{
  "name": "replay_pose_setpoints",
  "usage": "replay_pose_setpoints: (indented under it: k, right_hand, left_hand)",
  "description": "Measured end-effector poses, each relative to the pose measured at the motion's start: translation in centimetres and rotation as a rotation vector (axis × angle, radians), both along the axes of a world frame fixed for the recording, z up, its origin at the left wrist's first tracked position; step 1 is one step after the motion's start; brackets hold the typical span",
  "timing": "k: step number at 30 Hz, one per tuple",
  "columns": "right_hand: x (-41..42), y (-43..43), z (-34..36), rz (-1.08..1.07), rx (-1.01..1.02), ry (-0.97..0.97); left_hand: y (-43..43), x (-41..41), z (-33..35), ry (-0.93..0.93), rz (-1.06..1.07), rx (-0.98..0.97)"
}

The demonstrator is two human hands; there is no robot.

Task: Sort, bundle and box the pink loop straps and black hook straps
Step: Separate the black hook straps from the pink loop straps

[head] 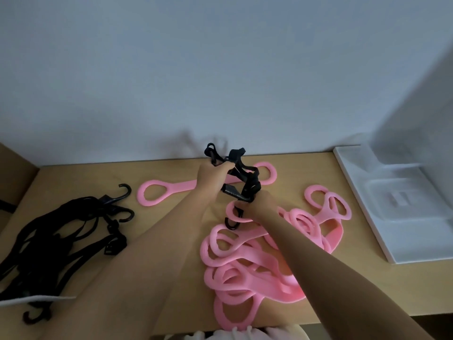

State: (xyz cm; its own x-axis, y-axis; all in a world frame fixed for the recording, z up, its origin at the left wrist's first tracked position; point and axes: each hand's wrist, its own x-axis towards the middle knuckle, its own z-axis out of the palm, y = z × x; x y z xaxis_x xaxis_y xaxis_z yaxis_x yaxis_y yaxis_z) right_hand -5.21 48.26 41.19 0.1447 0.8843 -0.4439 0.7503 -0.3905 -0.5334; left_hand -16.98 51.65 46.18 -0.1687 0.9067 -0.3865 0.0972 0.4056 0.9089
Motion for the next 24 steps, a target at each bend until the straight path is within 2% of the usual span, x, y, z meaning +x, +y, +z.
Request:
replay_pose_setpoints:
  k: [6, 10, 12, 15, 17, 18, 20, 23, 24]
  right_hand:
    - [-0.4, 0.0, 0.5, 0.153, 0.147, 0.115]
    - [0.0, 0.3, 1.9, 0.199, 0.246, 0.220]
    - [0.2, 0.7, 3.1, 0.292, 0.300, 0.159]
    - [0.5, 1.6, 4.7, 0.496, 0.415, -0.133]
    - [0.5, 2.0, 5.5, 0.499, 0.473, -0.246]
    - [0.4, 2.0, 5.8, 0.432, 0.483, -0.196]
    - [0.0, 2.1, 5.9, 0.199, 0.462, 0.080]
    - [-1.1, 1.7, 5.8, -0.030, 0.393, 0.423]
    - [-1.7, 1.5, 5.8, -0.045, 0.371, 0.476]
  left_hand:
    - [-0.3, -1.8, -1.1, 0.047, 0.044, -0.089]
    - [-0.5, -2.5, -1.9, 0.242, -0.084, -0.057]
    - [-0.7, -2.4, -2.1, 0.302, -0.153, -0.040]
    - [-0.9, -2.3, -2.4, 0.448, -0.216, -0.017]
    - [-1.0, -2.3, -2.6, 0.569, -0.219, -0.001]
    - [-1.2, -2.2, -2.3, 0.581, -0.210, 0.010]
    - [-1.4, -1.9, -1.6, 0.441, -0.211, 0.032]
    - [-2.2, -1.8, 0.5, -0.037, -0.255, -0.035]
    - [-2.5, -2.0, 0.9, -0.117, -0.297, -0.051]
